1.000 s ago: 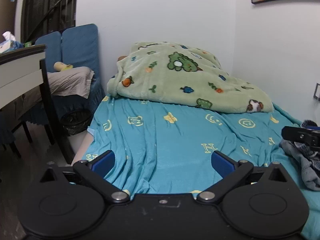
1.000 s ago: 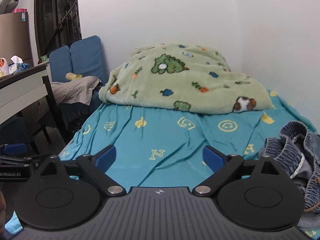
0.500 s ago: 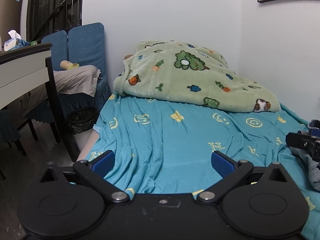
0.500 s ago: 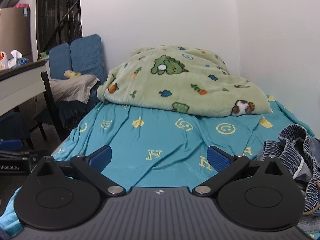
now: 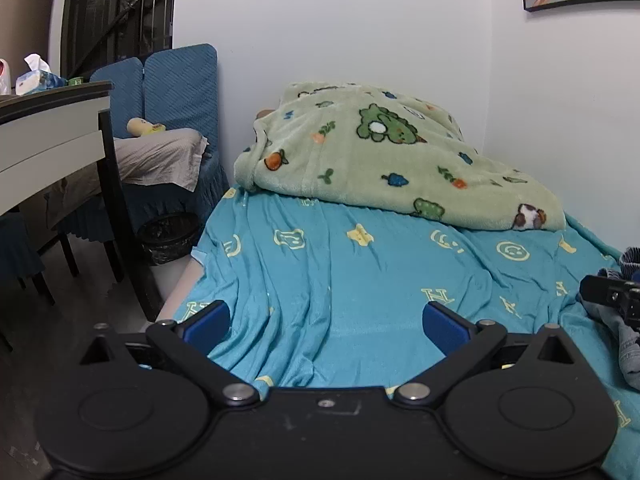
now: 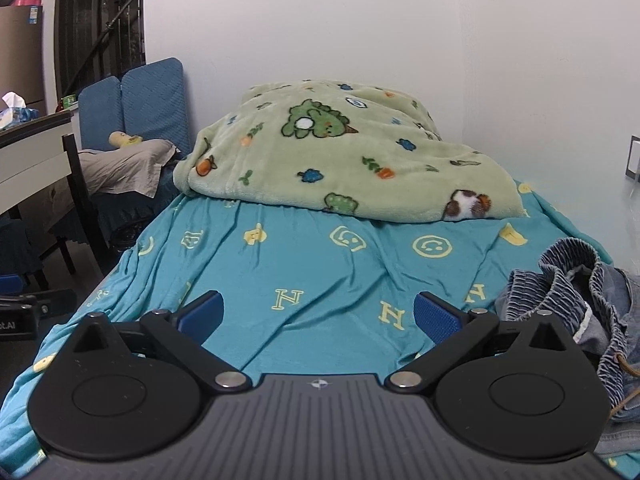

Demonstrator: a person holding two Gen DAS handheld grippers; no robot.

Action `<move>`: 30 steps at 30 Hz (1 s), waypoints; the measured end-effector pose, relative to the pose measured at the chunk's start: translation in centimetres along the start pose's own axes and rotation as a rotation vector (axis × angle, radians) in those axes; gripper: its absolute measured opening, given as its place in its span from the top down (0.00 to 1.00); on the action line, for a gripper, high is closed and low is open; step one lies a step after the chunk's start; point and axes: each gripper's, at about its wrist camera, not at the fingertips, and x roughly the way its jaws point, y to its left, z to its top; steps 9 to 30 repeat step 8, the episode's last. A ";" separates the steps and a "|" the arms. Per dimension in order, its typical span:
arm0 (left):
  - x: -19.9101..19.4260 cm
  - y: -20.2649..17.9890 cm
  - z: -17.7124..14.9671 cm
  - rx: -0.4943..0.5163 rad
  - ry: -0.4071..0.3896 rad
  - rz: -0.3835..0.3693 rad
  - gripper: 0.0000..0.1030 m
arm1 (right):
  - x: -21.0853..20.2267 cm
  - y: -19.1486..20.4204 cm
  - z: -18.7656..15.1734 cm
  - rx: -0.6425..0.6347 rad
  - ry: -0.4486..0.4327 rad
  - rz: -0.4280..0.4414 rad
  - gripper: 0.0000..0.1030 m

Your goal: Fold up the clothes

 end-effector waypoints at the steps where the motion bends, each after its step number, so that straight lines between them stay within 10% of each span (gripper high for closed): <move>1: 0.0 0.0 0.0 0.000 0.000 0.001 0.00 | 0.0 0.0 0.0 0.003 0.002 0.001 0.00; 30: 0.3 -0.3 0.0 0.008 0.012 0.010 0.00 | 0.0 0.0 0.0 0.009 0.001 0.003 0.00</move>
